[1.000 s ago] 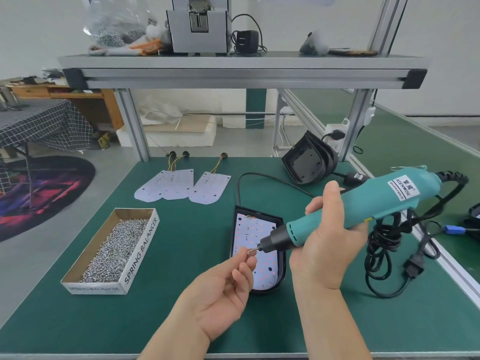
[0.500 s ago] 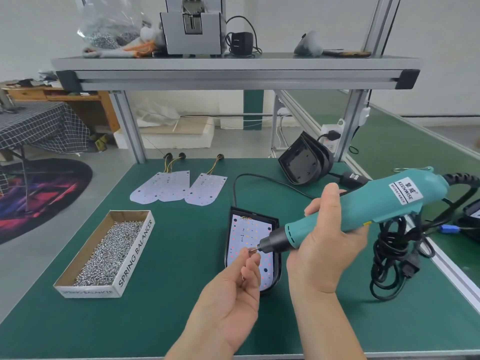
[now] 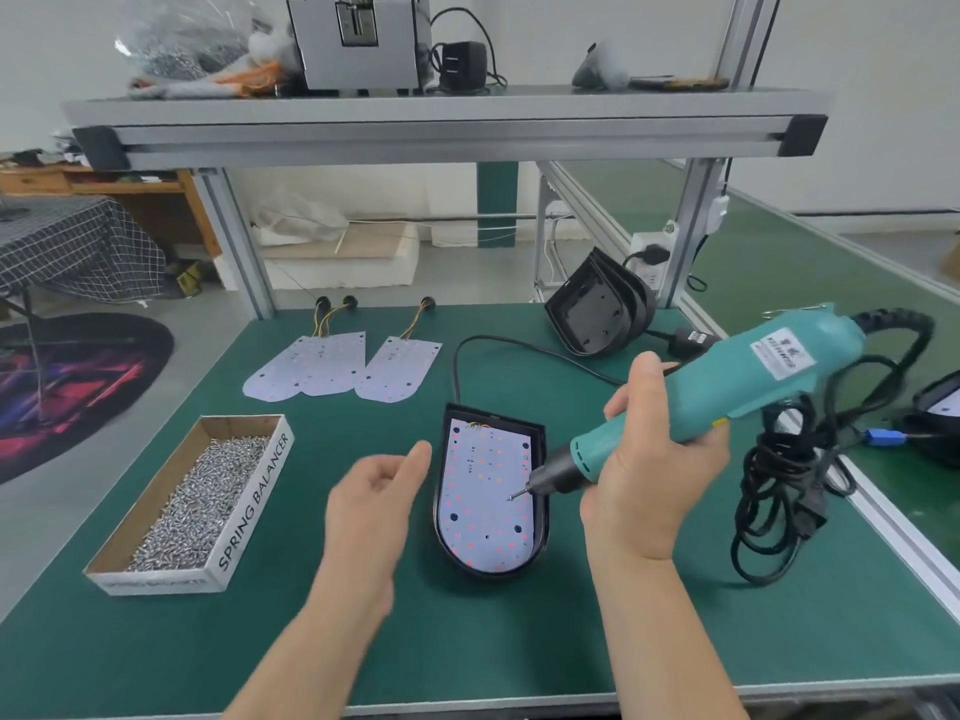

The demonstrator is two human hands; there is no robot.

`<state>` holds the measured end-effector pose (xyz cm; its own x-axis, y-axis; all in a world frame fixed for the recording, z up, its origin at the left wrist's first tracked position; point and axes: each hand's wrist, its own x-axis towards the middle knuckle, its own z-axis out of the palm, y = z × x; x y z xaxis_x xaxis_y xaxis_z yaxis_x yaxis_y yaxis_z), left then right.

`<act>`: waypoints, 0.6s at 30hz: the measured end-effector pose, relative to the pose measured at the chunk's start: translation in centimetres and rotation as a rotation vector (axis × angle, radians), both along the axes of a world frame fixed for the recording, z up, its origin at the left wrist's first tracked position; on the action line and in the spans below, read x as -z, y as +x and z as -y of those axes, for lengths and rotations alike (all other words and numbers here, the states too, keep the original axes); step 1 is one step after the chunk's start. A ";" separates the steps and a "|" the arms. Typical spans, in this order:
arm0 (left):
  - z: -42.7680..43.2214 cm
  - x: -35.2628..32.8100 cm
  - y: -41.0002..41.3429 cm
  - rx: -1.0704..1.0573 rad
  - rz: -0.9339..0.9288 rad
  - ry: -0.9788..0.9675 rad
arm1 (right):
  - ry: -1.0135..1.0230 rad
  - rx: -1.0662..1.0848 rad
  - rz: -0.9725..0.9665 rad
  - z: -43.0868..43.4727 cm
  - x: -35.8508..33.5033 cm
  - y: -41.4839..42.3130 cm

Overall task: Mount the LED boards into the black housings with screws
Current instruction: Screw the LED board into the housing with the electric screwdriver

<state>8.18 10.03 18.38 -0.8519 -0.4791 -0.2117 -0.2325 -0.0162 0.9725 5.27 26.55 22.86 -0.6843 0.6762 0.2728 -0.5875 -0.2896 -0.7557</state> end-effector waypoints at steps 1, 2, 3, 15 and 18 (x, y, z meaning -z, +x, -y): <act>0.7 0.2 -0.9 0.021 0.051 -0.115 | 0.025 -0.006 0.010 0.2 0.5 0.0; 1.1 0.5 -1.6 0.082 0.115 -0.202 | 0.052 -0.013 0.034 0.5 1.1 -0.1; 1.2 1.0 -2.2 0.160 0.179 -0.259 | 0.079 -0.025 0.056 1.1 1.7 -0.1; 0.1 3.7 -4.2 0.332 0.285 -0.259 | 0.228 -0.050 0.132 2.8 4.6 -0.6; 0.1 4.0 -4.3 0.326 0.276 -0.256 | 0.238 -0.046 0.129 2.9 4.7 -0.8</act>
<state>3.90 9.97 14.43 -0.8949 -0.2630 -0.3605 -0.4347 0.3318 0.8372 4.47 23.65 18.11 -0.7523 0.5708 0.3289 -0.4722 -0.1191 -0.8734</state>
